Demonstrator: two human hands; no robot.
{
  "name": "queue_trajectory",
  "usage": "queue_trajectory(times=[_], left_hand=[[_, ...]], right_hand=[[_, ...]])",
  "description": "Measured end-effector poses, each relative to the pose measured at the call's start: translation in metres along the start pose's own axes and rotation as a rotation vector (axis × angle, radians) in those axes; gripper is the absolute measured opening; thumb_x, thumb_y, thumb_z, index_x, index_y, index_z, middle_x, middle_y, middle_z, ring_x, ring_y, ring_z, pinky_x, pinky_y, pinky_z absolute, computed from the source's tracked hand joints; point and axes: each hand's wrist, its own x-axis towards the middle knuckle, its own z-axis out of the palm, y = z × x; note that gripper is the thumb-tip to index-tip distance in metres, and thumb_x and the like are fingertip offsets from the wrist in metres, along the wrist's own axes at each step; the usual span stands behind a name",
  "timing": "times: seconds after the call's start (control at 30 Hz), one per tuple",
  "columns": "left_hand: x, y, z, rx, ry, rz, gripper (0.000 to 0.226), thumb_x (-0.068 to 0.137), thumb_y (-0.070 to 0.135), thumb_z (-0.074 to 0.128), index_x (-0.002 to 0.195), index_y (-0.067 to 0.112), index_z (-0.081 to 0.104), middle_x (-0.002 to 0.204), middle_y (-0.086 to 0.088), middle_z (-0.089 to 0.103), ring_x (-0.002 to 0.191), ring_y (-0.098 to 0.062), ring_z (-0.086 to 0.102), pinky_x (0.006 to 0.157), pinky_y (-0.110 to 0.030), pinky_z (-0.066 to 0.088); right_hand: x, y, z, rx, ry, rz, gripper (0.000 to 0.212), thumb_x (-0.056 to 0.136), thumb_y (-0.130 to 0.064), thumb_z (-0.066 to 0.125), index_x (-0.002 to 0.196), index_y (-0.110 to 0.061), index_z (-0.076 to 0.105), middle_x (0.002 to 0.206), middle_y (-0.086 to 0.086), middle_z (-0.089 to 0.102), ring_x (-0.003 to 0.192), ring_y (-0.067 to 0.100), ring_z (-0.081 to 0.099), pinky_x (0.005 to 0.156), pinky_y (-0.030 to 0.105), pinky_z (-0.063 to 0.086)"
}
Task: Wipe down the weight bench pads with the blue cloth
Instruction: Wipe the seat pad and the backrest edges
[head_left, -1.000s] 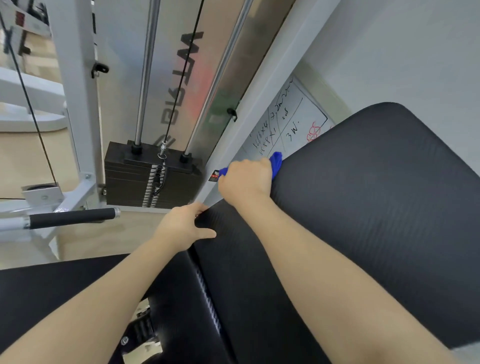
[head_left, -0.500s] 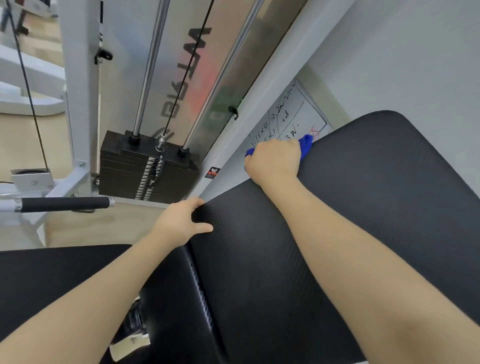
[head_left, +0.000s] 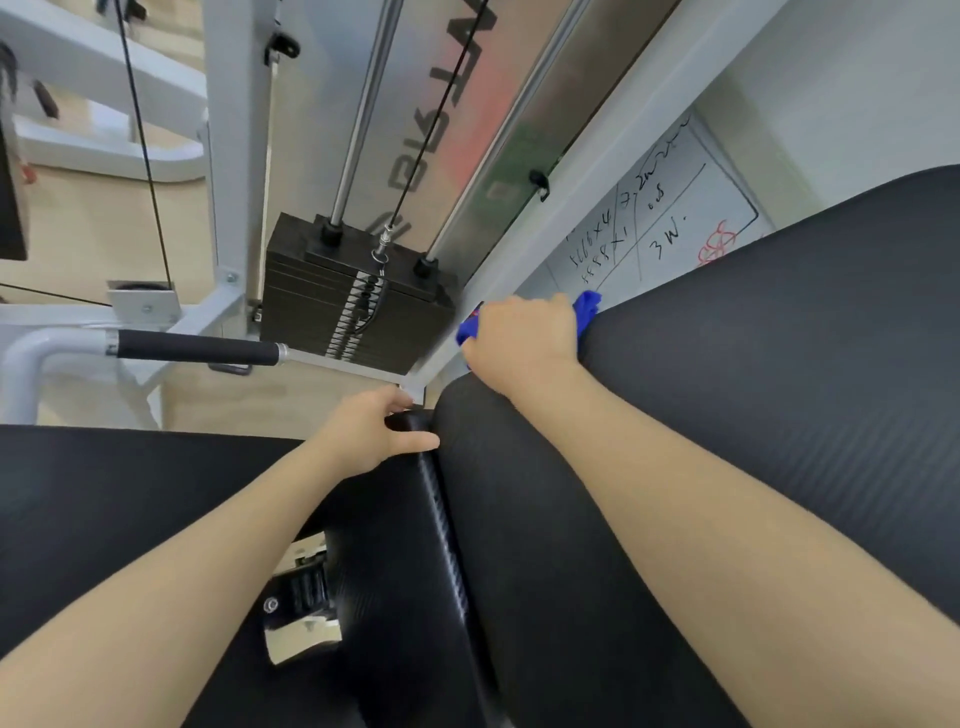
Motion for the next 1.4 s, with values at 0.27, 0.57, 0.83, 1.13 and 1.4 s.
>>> queue_trajectory(times=[0.27,0.57,0.83,1.13,1.4], left_hand=[[-0.007,-0.029,0.001,0.266,0.01,-0.132,0.064,0.08,0.052,0.062,0.127,0.013,0.046,0.126,-0.009,0.058,0.114,-0.027,0.056,0.093,-0.039,0.048],[-0.004,-0.048,0.013,0.176,-0.028,-0.4,0.076,0.07,0.073,0.053,0.097,0.003,0.06,0.086,-0.005,0.056,0.082,-0.022,0.055,0.074,-0.03,0.046],[-0.002,-0.064,0.002,0.15,-0.085,-0.303,0.08,0.071,0.063,0.064,0.119,0.0,0.055,0.115,-0.011,0.063,0.107,-0.025,0.059,0.081,-0.028,0.046],[-0.009,-0.133,-0.018,0.173,-0.202,-0.053,0.06,0.086,0.0,0.051,0.138,0.029,0.043,0.138,0.009,0.052,0.125,-0.011,0.048,0.096,-0.014,0.034],[-0.01,-0.135,-0.013,0.258,-0.227,-0.043,0.058,0.091,0.006,0.041,0.143,0.03,0.033,0.144,0.007,0.046,0.125,-0.016,0.05,0.106,-0.029,0.039]], right_hand=[[0.004,-0.031,0.015,-0.098,-0.076,0.007,0.022,0.092,-0.012,0.035,0.084,-0.018,0.055,0.092,-0.002,0.06,0.085,0.02,0.056,0.073,0.034,0.025],[0.002,-0.1,0.048,-0.1,-0.228,-0.209,0.022,0.093,-0.014,0.039,0.102,-0.014,0.059,0.082,0.0,0.053,0.081,0.019,0.055,0.075,0.034,0.029],[0.01,-0.089,0.045,0.008,-0.232,0.033,0.018,0.093,-0.016,0.038,0.107,-0.013,0.049,0.088,0.003,0.06,0.081,0.021,0.055,0.072,0.032,0.028],[0.038,-0.188,0.104,0.212,-0.499,-0.183,0.025,0.093,-0.011,0.043,0.112,-0.012,0.059,0.115,0.004,0.062,0.106,0.022,0.056,0.069,0.029,0.035],[0.046,-0.176,0.097,-0.005,-0.547,-0.25,0.024,0.092,-0.015,0.046,0.111,-0.015,0.06,0.113,0.002,0.06,0.105,0.021,0.053,0.089,0.031,0.038]])
